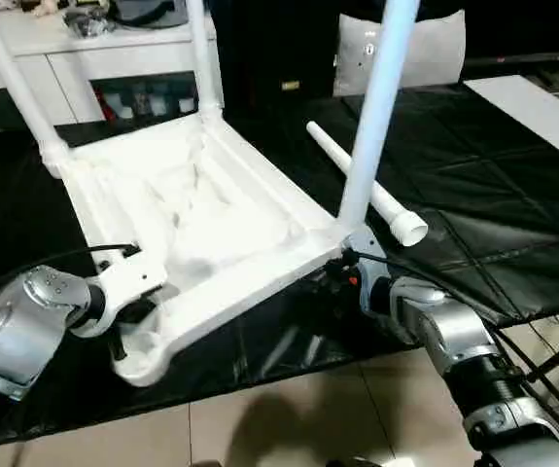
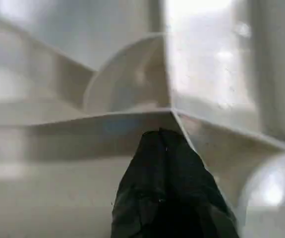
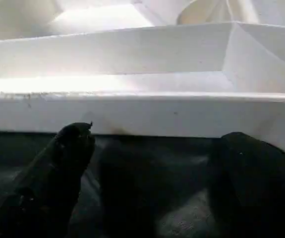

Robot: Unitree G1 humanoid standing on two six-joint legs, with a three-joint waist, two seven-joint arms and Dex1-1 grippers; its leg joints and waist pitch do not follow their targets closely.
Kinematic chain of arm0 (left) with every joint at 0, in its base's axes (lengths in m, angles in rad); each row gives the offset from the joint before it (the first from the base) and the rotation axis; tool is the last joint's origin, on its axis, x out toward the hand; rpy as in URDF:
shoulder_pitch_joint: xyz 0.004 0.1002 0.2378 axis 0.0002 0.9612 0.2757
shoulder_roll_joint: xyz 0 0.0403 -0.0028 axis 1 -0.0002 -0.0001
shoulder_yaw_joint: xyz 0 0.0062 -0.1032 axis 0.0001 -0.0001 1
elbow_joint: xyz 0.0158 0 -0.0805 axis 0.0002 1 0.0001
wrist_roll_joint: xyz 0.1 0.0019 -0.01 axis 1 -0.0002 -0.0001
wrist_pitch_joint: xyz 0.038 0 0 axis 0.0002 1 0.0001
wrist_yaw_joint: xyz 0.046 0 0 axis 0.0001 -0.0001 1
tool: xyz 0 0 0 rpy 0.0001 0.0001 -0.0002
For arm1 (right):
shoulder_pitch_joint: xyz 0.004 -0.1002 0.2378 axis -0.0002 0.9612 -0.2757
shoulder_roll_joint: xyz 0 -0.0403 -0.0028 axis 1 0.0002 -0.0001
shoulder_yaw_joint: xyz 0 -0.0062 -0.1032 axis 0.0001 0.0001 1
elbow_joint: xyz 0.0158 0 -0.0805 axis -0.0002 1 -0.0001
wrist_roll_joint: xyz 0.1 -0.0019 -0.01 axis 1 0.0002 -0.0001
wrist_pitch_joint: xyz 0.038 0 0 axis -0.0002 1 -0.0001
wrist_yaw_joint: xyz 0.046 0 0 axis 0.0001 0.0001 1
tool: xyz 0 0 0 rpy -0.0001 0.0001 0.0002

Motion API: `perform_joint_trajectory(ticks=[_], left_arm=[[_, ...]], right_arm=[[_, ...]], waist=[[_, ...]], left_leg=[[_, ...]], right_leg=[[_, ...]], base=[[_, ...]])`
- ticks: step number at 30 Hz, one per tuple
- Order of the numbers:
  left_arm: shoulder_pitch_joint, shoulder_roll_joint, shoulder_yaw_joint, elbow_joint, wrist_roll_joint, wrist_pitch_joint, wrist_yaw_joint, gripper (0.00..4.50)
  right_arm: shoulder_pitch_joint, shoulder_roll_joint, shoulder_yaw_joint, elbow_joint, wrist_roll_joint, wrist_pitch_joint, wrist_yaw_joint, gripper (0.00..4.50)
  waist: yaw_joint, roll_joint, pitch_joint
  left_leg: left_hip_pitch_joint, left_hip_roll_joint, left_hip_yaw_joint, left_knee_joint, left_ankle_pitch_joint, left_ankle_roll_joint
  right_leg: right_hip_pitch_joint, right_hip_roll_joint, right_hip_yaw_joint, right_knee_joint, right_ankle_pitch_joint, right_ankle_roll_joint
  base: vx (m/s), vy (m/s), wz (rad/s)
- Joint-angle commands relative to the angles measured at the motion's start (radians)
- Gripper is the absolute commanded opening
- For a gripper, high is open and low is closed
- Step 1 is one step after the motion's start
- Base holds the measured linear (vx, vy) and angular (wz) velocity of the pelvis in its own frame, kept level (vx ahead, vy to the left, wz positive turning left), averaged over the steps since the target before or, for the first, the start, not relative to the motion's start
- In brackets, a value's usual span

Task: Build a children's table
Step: Rotate table base

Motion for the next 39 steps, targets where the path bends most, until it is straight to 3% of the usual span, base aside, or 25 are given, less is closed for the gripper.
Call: perform_joint_trajectory(ticks=[1, 2, 5, 8, 11, 12, 15, 17, 19, 22, 23, 25, 26, 28, 29, 31, 35, 39], left_arm=[[-0.008, -0.026, -0.046, -0.026, -0.062, -0.049, -0.071, 0.02], [-0.008, -0.036, -0.049, -0.032, -0.075, -0.051, -0.081, 0.02], [-0.019, -0.102, -0.076, -0.075, -0.13, -0.026, -0.109, 0.02], [-0.031, -0.148, -0.096, -0.083, -0.141, -0.018, -0.107, 0.02], [-0.056, -0.212, -0.122, -0.05, -0.135, -0.028, -0.093, 0.02], [-0.067, -0.24, -0.13, -0.016, -0.125, -0.055, -0.081, 0.02], [-0.102, -0.314, -0.138, 0.113, -0.087, -0.142, -0.023, 0.02], [-0.147, -0.407, -0.128, 0.297, -0.045, -0.26, 0.097, 0.02], [-0.143, -0.414, -0.11, 0.311, -0.052, -0.284, 0.122, 0.02], [-0.14, -0.424, -0.087, 0.293, -0.056, -0.281, 0.156, 0.02], [-0.143, -0.431, -0.082, 0.29, -0.053, -0.281, 0.171, 0.02], [-0.153, -0.449, -0.076, 0.292, -0.044, -0.279, 0.202, 0.02], [-0.171, -0.476, -0.065, 0.319, -0.025, -0.304, 0.25, 0.02], [-0.182, -0.493, -0.056, 0.347, -0.013, -0.334, 0.28, 0.02], [-0.187, -0.502, -0.049, 0.362, -0.011, -0.354, 0.293, 0.02], [-0.193, -0.527, -0.03, 0.372, -0.021, -0.374, 0.323, 0.02], [-0.187, -0.554, 0.015, 0.316, -0.084, -0.356, 0.315, 0.33], [-0.179, -0.545, 0.043, 0.272, -0.109, -0.348, 0.303, 0.55]], right_arm=[[-0.037, 0.018, 0.005, 0.042, -0.01, -0.023, -0.008, 4.5], [-0.045, 0.021, 0.004, 0.052, -0.01, -0.029, -0.008, 4.5], [-0.087, 0.043, 0.0, 0.107, -0.019, -0.062, -0.008, 4.5], [-0.109, 0.056, -0.002, 0.137, -0.02, -0.079, -0.01, 4.5], [-0.128, 0.071, -0.001, 0.16, -0.021, -0.091, -0.011, 4.5], [-0.135, 0.076, -0.001, 0.172, -0.023, -0.098, -0.013, 4.5], [-0.146, 0.082, 0.0, 0.192, -0.028, -0.114, -0.013, 4.5], [-0.151, 0.085, 0.001, 0.214, -0.041, -0.136, -0.007, 4.5], [-0.151, 0.085, -0.001, 0.223, -0.044, -0.145, -0.001, 4.5], [-0.152, 0.084, -0.006, 0.235, -0.049, -0.156, -0.004, 4.5], [-0.153, 0.082, -0.013, 0.239, -0.05, -0.161, -0.014, 4.5], [-0.155, 0.08, -0.025, 0.245, -0.051, -0.172, -0.033, 4.5], [-0.156, 0.072, -0.051, 0.245, -0.052, -0.193, -0.069, 4.5], [-0.152, 0.062, -0.068, 0.232, -0.048, -0.203, -0.076, 4.5], [-0.149, 0.057, -0.077, 0.221, -0.043, -0.208, -0.071, 4.5], [-0.144, 0.047, -0.101, 0.194, -0.032, -0.212, -0.095, 4.5], [-0.142, 0.014, -0.15, 0.133, -0.031, -0.198, -0.169, 4.5], [-0.148, -0.023, -0.181, 0.075, -0.05, -0.147, -0.224, 4.5]], waist=[[-0.002, 0.004, -0.058], [-0.004, 0.005, -0.06], [-0.008, 0.001, -0.064], [-0.016, -0.005, -0.065], [-0.016, -0.006, -0.064], [-0.017, -0.011, -0.066], [-0.016, -0.012, -0.064], [-0.012, -0.015, -0.064], [-0.013, -0.02, -0.065], [-0.014, -0.011, -0.067], [-0.014, -0.015, -0.066], [-0.012, -0.015, -0.066], [-0.011, -0.009, -0.066], [-0.009, -0.011, -0.067], [-0.005, -0.01, -0.069], [-0.004, -0.012, -0.071], [0.005, -0.014, -0.082], [0.02, -0.016, -0.084]], left_leg=[[0.0, 0.039, -0.014, -0.093, -0.264, 0.007], [-0.003, 0.04, -0.012, -0.093, -0.233, 0.005], [-0.009, 0.037, -0.007, -0.088, -0.186, 0.012], [-0.013, 0.038, -0.004, -0.085, -0.155, 0.024], [-0.013, 0.034, -0.001, -0.081, -0.138, 0.034], [-0.013, 0.035, -0.001, -0.081, -0.133, 0.035], [-0.013, 0.03, 0.001, -0.079, -0.144, 0.042], [-0.008, 0.029, 0.003, -0.079, -0.153, 0.047], [-0.012, 0.028, 0.001, -0.08, -0.166, 0.045], [-0.009, 0.035, 0.0, -0.08, -0.168, 0.043], [-0.006, 0.035, 0.001, -0.08, -0.172, 0.046], [-0.006, 0.035, 0.002, -0.08, -0.178, 0.045], [-0.005, 0.035, 0.002, -0.08, -0.179, 0.043], [-0.001, 0.033, 0.004, -0.079, -0.179, 0.044], [0.001, 0.033, 0.005, -0.078, -0.181, 0.047], [-0.009, 0.036, 0.002, -0.08, -0.161, 0.052], [-0.014, 0.038, 0.004, -0.074, -0.071, 0.071], [-0.015, 0.039, 0.007, -0.07, -0.011, 0.093]], right_leg=[[0.05, -0.074, 0.065, -0.075, -0.456, -0.121], [0.053, -0.073, 0.068, -0.066, -0.394, -0.146], [0.058, -0.073, 0.071, -0.055, -0.326, -0.175], [0.064, -0.075, 0.071, -0.055, -0.318, -0.184], [0.063, -0.072, 0.07, -0.06, -0.347, -0.173], [0.064, -0.072, 0.069, -0.06, -0.348, -0.171], [0.062, -0.069, 0.066, -0.068, -0.393, -0.149], [0.056, -0.066, 0.063, -0.079, -0.429, -0.118], [0.063, -0.071, 0.06, -0.078, -0.465, -0.101], [0.057, -0.074, 0.06, -0.078, -0.468, -0.099], [0.054, -0.071, 0.06, -0.08, -0.465, -0.104], [0.053, -0.07, 0.059, -0.08, -0.47, -0.105], [0.052, -0.07, 0.059, -0.081, -0.471, -0.104], [0.05, -0.067, 0.057, -0.087, -0.473, -0.097], [0.049, -0.068, 0.059, -0.086, -0.461, -0.1], [0.056, -0.068, 0.058, -0.078, -0.424, -0.103], [0.06, -0.069, 0.064, -0.056, -0.281, -0.147], [0.058, -0.067, 0.067, -0.041, -0.193, -0.183]], base=[[0.0, 0.0, 0.0], [0.0, 0.0, 0.0], [0.0, 0.0, 0.0], [0.0, 0.0, 0.0], [0.0, 0.0, 0.0], [0.0, 0.0, 0.0], [0.0, 0.0, 0.0], [0.0, 0.0, 0.0], [0.0, 0.0, 0.0], [0.0, 0.0, 0.0], [0.0, 0.0, 0.0], [0.0, 0.0, 0.0], [0.0, 0.0, 0.0], [0.0, 0.0, 0.0], [0.0, 0.0, 0.0], [0.0, 0.0, 0.0], [0.0, 0.0, 0.0], [0.0, 0.0, 0.0]])
